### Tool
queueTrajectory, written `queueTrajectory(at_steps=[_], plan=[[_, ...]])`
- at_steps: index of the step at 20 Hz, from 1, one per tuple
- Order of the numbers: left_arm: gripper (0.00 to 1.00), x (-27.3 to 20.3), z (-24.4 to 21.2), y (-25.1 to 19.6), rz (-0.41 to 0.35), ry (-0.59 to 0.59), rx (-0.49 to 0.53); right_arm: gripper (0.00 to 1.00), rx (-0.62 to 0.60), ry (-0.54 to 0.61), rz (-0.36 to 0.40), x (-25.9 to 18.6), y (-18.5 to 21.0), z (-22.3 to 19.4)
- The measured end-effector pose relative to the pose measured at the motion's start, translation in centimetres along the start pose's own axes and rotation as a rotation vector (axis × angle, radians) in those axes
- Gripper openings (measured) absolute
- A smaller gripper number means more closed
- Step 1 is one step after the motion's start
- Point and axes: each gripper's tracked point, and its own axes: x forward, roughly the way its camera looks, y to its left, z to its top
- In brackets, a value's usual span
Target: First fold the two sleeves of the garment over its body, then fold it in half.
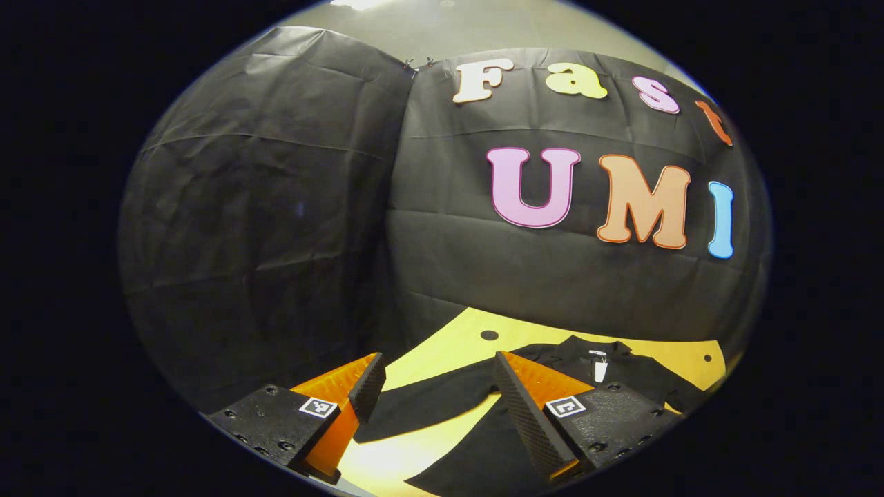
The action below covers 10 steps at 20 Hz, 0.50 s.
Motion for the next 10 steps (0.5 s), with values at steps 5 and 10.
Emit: queueTrajectory(at_steps=[5, 10], plan=[[0.93, 0.0, -0.5, 1.7, -0.004, 0.003, -0.063, 0.02, -0.088, -0.148, 0.105, -1.2, 8.3, 8.6], [0.94, -0.1, -0.8, 5.5, 0.033, 0.006, -0.080, 0.02, -0.187, -0.238, 0.249, -2.7, 21.1, 13.5]])
